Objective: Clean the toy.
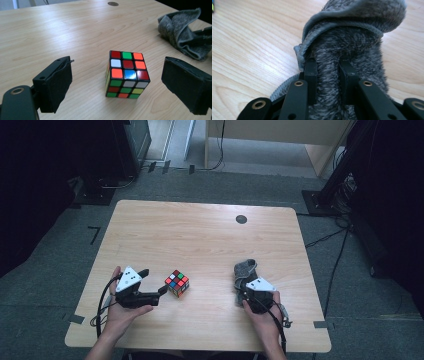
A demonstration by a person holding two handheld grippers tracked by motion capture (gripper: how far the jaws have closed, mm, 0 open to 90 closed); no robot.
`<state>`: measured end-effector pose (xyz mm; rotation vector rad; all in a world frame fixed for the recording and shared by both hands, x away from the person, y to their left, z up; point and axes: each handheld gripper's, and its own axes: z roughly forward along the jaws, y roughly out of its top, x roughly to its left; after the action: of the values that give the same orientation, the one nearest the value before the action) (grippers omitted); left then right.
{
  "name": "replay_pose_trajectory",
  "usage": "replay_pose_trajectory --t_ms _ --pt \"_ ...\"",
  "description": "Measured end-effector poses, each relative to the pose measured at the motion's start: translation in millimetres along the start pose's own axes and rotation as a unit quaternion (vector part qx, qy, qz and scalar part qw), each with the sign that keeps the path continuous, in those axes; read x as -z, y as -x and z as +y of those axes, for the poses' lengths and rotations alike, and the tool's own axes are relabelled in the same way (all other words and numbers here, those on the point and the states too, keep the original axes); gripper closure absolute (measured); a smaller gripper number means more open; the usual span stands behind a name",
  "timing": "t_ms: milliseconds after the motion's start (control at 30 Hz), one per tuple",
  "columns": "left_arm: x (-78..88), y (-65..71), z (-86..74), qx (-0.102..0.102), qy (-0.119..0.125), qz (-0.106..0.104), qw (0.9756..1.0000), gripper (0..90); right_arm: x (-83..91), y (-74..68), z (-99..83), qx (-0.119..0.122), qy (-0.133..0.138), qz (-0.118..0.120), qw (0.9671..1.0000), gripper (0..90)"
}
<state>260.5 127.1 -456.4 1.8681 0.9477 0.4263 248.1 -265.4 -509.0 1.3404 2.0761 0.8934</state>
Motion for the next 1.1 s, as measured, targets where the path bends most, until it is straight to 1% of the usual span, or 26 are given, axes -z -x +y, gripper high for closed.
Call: replay_pose_trajectory --t_ms 67,100,133,167,200,233,267,333,400,433,500,533,567,633,700,767,800,867,933,1000,1033,1100 --pt "5.4 -3.1 -3.9 0.004 0.004 0.005 1.0 10.0 -2.5 -1.0 -0.7 -0.002 0.0 0.0 1.0 72.3" --pt "7.9 -4.3 -5.8 0.005 0.004 0.008 0.9999 10.0 -2.7 -0.7 -0.5 -0.004 0.0 0.002 1.0 71.0" --pt "10.1 -5.7 -7.5 0.003 0.004 0.011 0.9999 10.0 -2.6 0.3 -0.6 -0.007 0.002 0.003 1.0 67.9" --pt "12.5 -6.9 -9.1 0.003 0.005 0.013 0.9999 10.0 -2.1 1.2 -0.9 -0.011 0.007 0.009 0.9999 61.4" --pt "12.5 -6.9 -9.1 0.003 0.005 0.013 0.9999 10.2 -1.3 2.2 -1.2 -0.018 0.016 0.017 0.9996 52.6" --pt "17.3 -9.5 -12.0 0.003 0.009 0.018 0.9998 11.1 -0.3 3.4 -1.2 -0.022 0.023 0.025 0.9992 44.0" --pt "19.3 -11.2 -13.2 0.005 0.01 0.019 0.9997 11.3 1.4 4.4 -0.9 -0.026 0.029 0.029 0.9988 36.7" --pt "22.9 -14.5 -15.5 0.01 0.012 0.022 0.9996 11.3 7.0 7.4 0.7 -0.037 0.038 0.031 0.9981 26.5" --pt "26.0 -17.5 -17.9 0.012 0.013 0.024 0.9995 11.2 14.2 11.8 5.1 -0.051 0.042 0.042 0.9969 13.1" --pt "27.6 -19.0 -19.0 0.012 0.011 0.025 0.9995 11.2 18.8 14.2 7.7 -0.056 0.046 0.043 0.9964 10.3" --pt "30.9 -22.0 -21.3 0.007 0.005 0.031 0.9995 11.0 30.0 17.4 10.5 -0.054 0.06 0.032 0.9962 2.4" --pt "33.0 -24.0 -22.3 0.008 0.004 0.033 0.9994 10.9 35.9 20.8 11.6 -0.053 0.067 0.029 0.9959 0.5" --pt "35.3 -26.0 -23.3 0.01 0.003 0.036 0.9993 10.9 41.8 25.2 12.1 -0.057 0.072 0.026 0.9954 0.4" --pt "39.9 -30.0 -25.6 0.012 0.003 0.042 0.999 10.9 53.1 37.1 10.5 -0.067 0.076 0.011 0.9948 0.4" --pt "44.0 -34.0 -29.0 0.015 0.002 0.047 0.9988 10.9 64.5 51.2 4.5 -0.076 0.078 -0.007 0.994 0.4" --pt "47.2 -38.0 -33.3 0.017 -0.001 0.053 0.9984 10.9 75.1 65.0 -5.1 -0.086 0.075 -0.027 0.9931 0.4" --pt "48.6 -40.1 -35.4 0.018 -0.003 0.055 0.9983 10.9 79.8 71.5 -10.7 -0.091 0.073 -0.033 0.9926 0.4" --pt "50.7 -43.4 -39.2 0.022 -0.006 0.062 0.9978 10.9 87.4 82.7 -21.9 -0.103 0.072 -0.041 0.9912 0.4" --pt "52.5 -45.8 -42.4 0.023 -0.009 0.066 0.9975 10.9 92.2 91.0 -32.3 -0.115 0.07 -0.046 0.9899 0.4" --pt "54.2 -47.5 -45.8 0.024 -0.012 0.071 0.9971 10.9 94.4 96.8 -41.3 -0.123 0.066 -0.049 0.9891 0.4" --pt "54.7 -48.0 -47.6 0.027 -0.013 0.073 0.9969 10.9 94.9 98.6 -45.1 -0.125 0.061 -0.049 0.989 0.4" --pt "55.6 -49.1 -51.7 0.026 -0.02 0.079 0.9963 10.9 95.6 101.4 -51.9 -0.128 0.055 -0.05 0.989 0.5"
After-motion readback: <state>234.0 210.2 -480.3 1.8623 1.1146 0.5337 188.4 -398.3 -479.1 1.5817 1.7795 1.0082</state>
